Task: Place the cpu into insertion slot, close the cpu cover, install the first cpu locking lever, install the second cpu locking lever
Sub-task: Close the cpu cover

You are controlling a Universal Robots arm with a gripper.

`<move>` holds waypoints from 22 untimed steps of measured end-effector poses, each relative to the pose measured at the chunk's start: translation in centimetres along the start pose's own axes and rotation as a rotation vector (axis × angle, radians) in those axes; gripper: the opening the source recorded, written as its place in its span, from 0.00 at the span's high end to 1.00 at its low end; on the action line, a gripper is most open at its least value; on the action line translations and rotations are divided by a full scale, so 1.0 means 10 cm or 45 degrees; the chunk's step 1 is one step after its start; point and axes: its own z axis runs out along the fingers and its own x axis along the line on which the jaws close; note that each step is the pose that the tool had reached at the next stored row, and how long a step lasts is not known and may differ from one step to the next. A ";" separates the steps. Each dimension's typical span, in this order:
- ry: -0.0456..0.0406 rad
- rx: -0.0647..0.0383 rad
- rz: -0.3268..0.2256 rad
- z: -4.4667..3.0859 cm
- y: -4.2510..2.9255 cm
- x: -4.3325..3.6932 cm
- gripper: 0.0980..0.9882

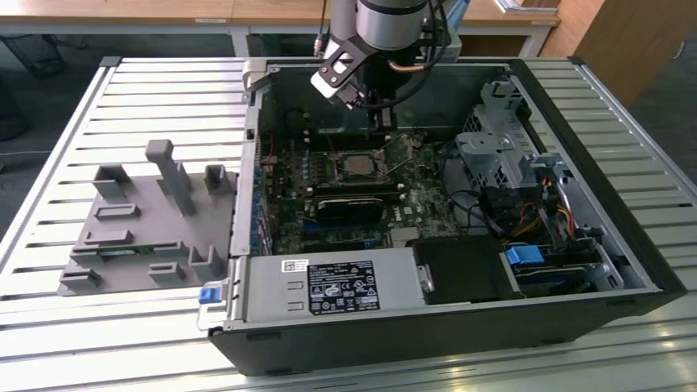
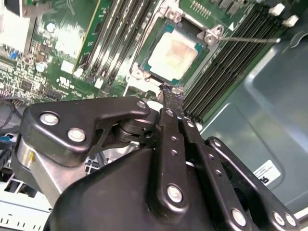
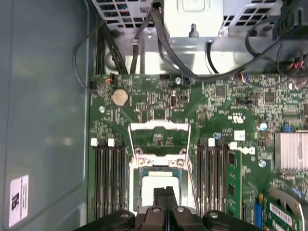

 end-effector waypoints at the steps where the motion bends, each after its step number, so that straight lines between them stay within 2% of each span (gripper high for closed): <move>1: 0.000 0.000 0.000 0.001 0.014 0.000 0.98; 12: 0.000 0.000 0.000 0.009 0.154 0.002 0.98; 17: 0.000 0.002 0.000 0.017 0.273 0.003 0.98; 22: 0.001 0.002 -0.003 0.032 0.335 0.004 0.98</move>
